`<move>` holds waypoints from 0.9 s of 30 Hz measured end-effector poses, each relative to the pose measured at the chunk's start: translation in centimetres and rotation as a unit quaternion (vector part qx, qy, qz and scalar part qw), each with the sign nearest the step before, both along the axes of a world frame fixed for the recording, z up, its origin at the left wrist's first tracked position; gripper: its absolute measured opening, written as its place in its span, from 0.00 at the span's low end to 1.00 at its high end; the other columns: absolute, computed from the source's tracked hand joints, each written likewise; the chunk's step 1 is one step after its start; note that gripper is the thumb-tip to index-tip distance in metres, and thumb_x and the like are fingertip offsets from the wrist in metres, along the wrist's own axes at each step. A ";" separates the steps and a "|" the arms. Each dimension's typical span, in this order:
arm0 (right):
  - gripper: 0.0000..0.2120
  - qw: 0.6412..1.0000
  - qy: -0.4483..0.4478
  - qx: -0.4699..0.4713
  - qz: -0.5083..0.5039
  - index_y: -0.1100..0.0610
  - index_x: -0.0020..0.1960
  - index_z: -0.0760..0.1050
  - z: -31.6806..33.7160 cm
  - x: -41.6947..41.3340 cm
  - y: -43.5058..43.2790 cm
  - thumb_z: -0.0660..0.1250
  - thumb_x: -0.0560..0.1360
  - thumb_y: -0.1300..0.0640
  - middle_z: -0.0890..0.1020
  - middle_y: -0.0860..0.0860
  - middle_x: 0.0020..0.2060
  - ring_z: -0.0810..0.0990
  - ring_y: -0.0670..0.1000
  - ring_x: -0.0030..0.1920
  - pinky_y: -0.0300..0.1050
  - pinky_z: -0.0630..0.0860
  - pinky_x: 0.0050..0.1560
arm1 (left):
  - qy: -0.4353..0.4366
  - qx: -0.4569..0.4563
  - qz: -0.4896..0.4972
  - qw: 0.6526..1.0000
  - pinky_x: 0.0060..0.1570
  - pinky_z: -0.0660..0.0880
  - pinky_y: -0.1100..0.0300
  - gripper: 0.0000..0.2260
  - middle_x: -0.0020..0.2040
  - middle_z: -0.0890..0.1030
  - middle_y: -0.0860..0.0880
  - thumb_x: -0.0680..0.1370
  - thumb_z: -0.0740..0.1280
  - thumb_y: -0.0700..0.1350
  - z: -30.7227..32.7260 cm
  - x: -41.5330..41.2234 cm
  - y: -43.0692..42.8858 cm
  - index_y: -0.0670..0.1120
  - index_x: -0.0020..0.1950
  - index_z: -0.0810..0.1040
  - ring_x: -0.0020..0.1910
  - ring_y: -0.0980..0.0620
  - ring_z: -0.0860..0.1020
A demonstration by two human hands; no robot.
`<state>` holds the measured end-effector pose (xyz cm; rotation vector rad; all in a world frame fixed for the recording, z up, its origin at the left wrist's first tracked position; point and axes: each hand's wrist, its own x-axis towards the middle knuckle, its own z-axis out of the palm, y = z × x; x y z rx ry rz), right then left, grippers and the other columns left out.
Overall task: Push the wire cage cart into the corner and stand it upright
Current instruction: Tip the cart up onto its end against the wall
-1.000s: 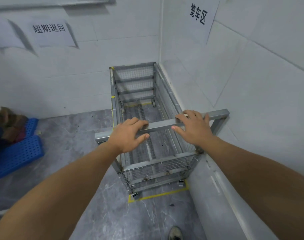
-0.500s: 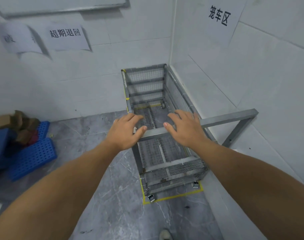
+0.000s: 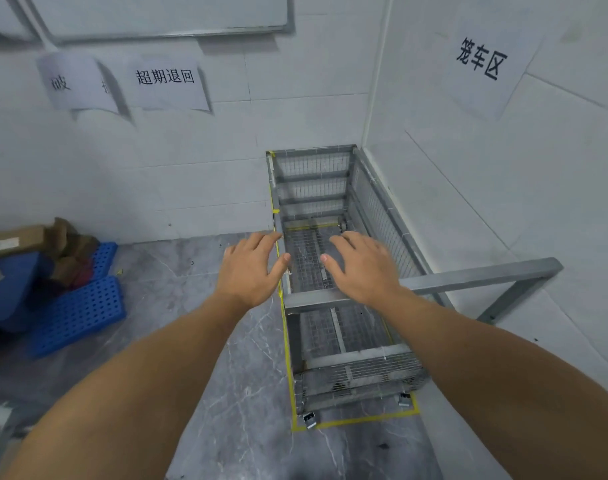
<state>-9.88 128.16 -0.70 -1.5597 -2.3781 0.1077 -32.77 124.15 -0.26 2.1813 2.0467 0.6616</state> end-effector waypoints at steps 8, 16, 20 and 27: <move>0.23 0.997 0.055 0.001 -0.044 0.52 0.69 0.69 0.6 -7.9 3.0 0.54 0.81 0.40 0.74 0.52 0.64 0.71 0.56 0.64 0.57 0.66 0.65 | 0.033 0.017 -0.044 0.998 0.65 0.65 0.45 0.27 0.66 0.75 0.48 0.78 0.52 0.62 0.0 -7.3 4.7 0.50 0.71 0.70 0.65 0.45 0.72; 0.23 0.971 0.155 -0.044 -0.176 0.53 0.72 0.66 -0.9 -19.3 5.3 0.55 0.81 0.43 0.71 0.53 0.67 0.68 0.58 0.66 0.57 0.66 0.63 | 0.043 0.004 -0.121 0.992 0.65 0.63 0.47 0.25 0.66 0.75 0.48 0.79 0.54 0.61 -0.7 -15.8 9.5 0.50 0.72 0.68 0.65 0.45 0.71; 0.23 0.959 0.169 -0.056 -0.222 0.55 0.71 0.67 -3.4 -22.0 4.9 0.56 0.81 0.43 0.72 0.56 0.66 0.71 0.60 0.63 0.57 0.69 0.60 | 0.042 -0.011 -0.154 0.987 0.64 0.65 0.47 0.25 0.66 0.75 0.49 0.79 0.53 0.62 -2.5 -17.8 11.7 0.51 0.72 0.69 0.64 0.45 0.72; 0.24 0.934 0.193 -0.086 -0.290 0.58 0.67 0.70 -8.9 -22.5 7.3 0.56 0.78 0.43 0.77 0.58 0.58 0.75 0.61 0.58 0.58 0.74 0.55 | 0.050 -0.050 -0.206 0.976 0.65 0.63 0.46 0.25 0.68 0.74 0.48 0.79 0.55 0.61 -5.9 -17.6 17.2 0.51 0.72 0.70 0.66 0.44 0.71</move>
